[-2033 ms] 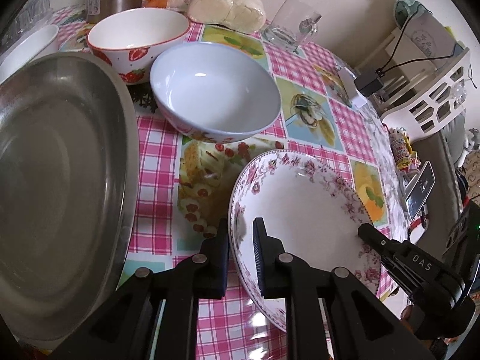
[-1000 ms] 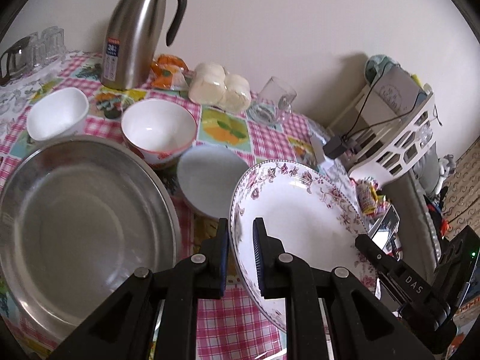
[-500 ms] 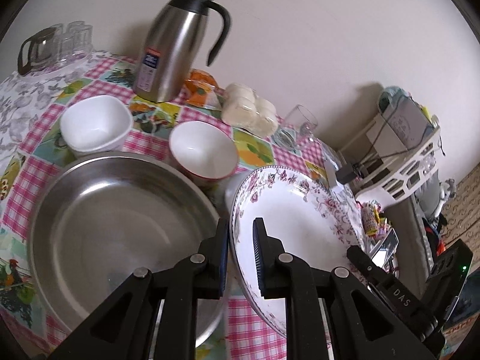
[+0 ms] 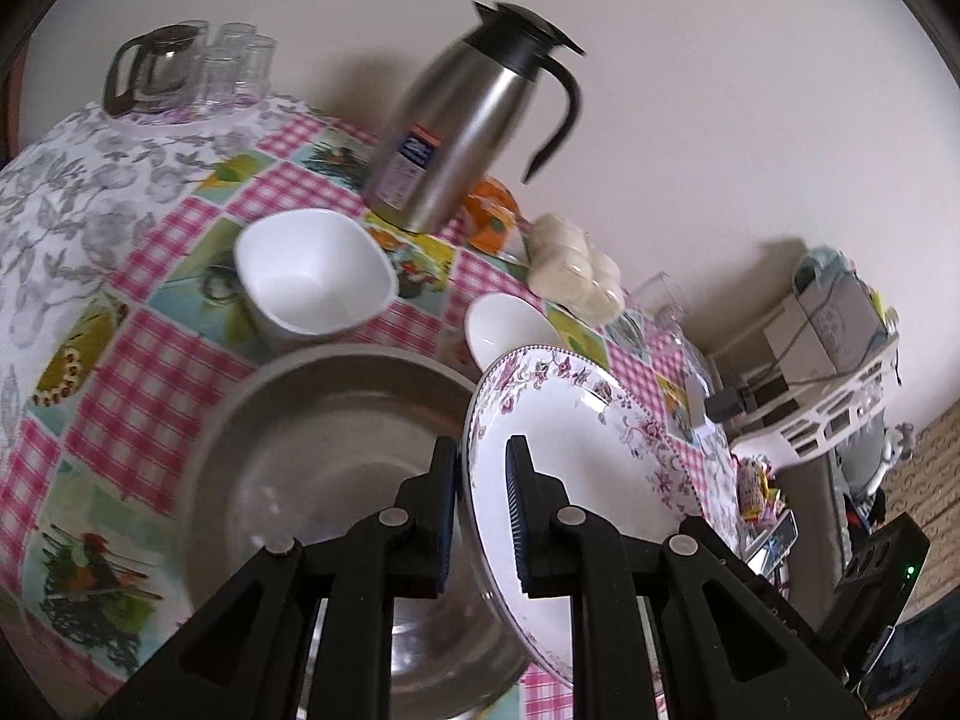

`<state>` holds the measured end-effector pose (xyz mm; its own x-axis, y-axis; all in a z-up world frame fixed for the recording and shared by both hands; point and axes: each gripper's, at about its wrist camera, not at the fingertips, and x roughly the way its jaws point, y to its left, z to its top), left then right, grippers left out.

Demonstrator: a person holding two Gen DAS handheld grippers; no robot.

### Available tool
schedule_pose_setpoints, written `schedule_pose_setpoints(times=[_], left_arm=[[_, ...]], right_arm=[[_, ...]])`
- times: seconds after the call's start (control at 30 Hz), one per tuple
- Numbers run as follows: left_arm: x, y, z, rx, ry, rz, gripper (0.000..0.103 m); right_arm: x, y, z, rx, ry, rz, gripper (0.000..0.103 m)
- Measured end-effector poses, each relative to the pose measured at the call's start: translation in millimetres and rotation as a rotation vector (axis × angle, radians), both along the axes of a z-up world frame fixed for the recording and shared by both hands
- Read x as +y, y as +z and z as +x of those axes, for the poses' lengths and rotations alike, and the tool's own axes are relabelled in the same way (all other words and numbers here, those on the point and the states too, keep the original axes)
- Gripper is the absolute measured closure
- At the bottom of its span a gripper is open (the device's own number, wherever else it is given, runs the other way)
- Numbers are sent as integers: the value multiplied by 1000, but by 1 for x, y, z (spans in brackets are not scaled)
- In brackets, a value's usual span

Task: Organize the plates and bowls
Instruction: 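Lower the floral plate into the steel basin with both tools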

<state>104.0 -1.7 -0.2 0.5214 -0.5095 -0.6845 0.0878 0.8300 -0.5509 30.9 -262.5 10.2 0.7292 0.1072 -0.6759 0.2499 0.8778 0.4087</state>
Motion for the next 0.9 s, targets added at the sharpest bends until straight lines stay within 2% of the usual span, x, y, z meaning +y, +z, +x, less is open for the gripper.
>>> schedule_pose_setpoints(times=[0.53,0.9], left_arm=[[63,-13,9,56,108,-32,88],[67,-33,17,143,124,22,88]], right_arm=[[63,-7,23,31,90,-30,91],[74,-22,31,75,119,-52,91]])
